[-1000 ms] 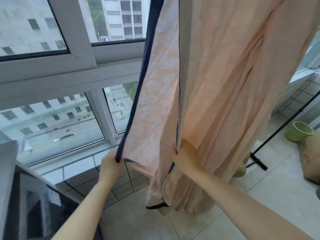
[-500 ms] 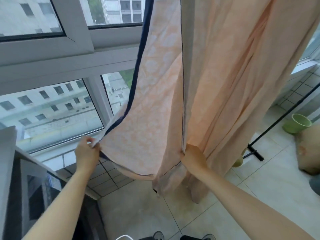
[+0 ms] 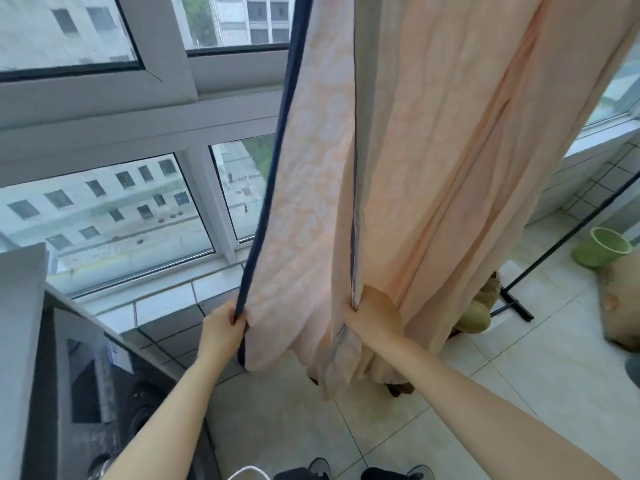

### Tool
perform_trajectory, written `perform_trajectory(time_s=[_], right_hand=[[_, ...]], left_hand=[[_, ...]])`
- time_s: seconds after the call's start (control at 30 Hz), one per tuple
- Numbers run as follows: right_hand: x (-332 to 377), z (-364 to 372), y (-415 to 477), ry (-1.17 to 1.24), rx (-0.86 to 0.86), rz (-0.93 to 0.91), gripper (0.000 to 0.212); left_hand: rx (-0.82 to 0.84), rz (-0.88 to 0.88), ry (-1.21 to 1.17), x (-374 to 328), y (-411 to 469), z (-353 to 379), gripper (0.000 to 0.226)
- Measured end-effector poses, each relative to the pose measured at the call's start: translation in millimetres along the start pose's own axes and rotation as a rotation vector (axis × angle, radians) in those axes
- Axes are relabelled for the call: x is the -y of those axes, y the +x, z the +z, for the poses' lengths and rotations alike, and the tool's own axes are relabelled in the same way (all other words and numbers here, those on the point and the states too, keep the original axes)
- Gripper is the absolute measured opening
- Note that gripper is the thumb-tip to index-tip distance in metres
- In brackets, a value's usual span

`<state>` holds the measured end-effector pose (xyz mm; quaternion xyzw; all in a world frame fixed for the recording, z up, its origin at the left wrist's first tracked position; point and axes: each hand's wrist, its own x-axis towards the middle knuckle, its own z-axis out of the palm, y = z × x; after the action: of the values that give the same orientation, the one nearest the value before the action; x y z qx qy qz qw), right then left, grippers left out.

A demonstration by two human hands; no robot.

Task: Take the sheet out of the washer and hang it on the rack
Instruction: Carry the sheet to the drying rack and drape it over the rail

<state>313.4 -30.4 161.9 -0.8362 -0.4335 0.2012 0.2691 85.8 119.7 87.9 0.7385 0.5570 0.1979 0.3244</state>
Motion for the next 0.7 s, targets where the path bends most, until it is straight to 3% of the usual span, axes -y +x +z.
perform_trajectory(time_s=[0.07,0.23,0.4,0.57,0.7], right_hand=[[8.7,-4.5,-2.2,0.006,-0.05,-0.055,0.015],[35.2,-22.2,-3.7,0.13,-0.326,-0.167,0.019],[55.8,-35.7,-4.3,0.327,-0.325,-0.279,0.046],[59.0,-50.5,-4.0,0.172,-0.45,-0.36,0.04],[63.6,-64.2,6.6,0.009,-0.593,-0.491,0.03]], left_hand=[[0.04,0.009,-0.007,-4.2,-6.4,7.4,0.023],[0.156,0.077,-0.113,-37.3,3.1,5.3,0.03],[0.374,0.214,-0.188,-97.6,18.9,6.1,0.022],[0.232,0.471,-0.305,-163.1,30.5,-3.2,0.001],[0.104,0.565,-0.367,-186.8,31.3,-14.7,0.012]])
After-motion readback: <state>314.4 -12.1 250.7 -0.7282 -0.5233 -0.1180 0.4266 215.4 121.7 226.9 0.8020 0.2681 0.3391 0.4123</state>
